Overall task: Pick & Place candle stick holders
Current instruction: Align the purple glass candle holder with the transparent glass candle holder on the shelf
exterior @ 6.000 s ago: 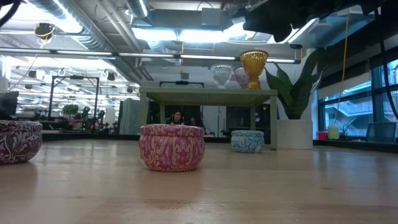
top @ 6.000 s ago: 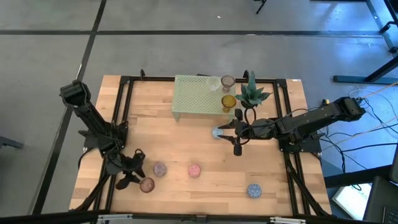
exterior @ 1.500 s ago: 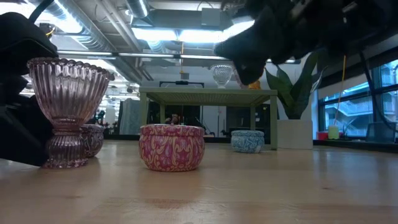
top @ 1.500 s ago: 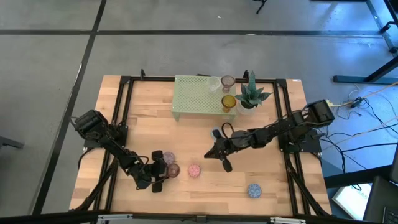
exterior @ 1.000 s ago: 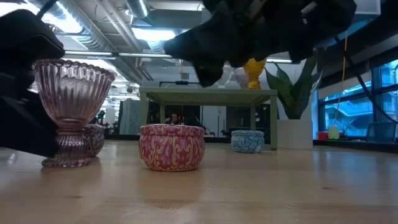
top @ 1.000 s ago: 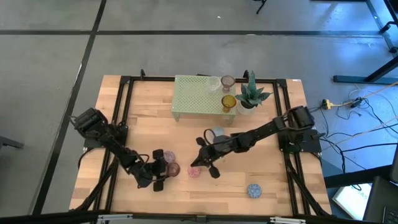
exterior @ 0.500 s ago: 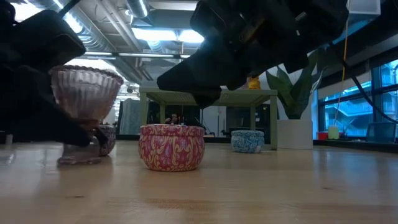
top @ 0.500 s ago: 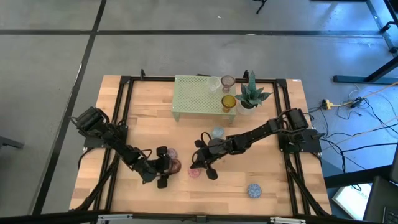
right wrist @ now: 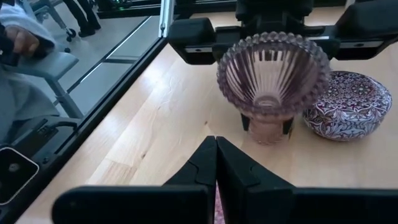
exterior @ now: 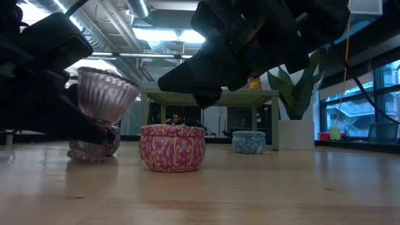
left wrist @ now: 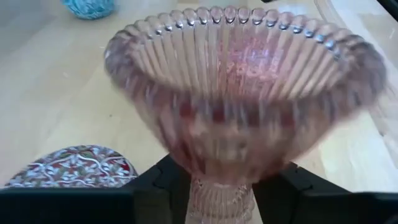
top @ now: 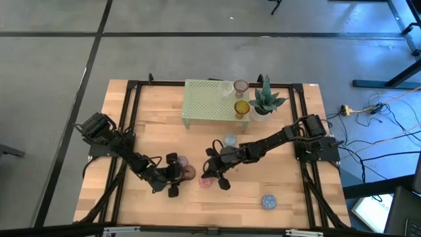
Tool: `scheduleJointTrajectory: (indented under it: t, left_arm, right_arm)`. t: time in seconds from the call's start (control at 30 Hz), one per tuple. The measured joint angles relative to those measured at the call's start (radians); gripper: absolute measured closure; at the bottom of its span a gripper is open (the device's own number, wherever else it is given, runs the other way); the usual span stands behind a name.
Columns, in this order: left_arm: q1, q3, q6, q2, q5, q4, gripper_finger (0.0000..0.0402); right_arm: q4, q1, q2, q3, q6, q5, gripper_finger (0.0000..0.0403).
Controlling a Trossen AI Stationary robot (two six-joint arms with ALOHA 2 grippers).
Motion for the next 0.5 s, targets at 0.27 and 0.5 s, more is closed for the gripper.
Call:
scheduleJointTrajectory:
  t: [0.27,0.5]
  left_arm:
    - [0.0,0.0,0.03,0.0,-0.062,0.028,0.0272]
    - [0.0,0.0,0.252,0.0,-0.171,0.217,0.0274]
  right_arm:
    - [0.0,0.0,0.0,0.0,-0.018,0.0,0.0395]
    - [-0.021,0.0,-0.027,0.0,-0.014,-0.062,0.0395]
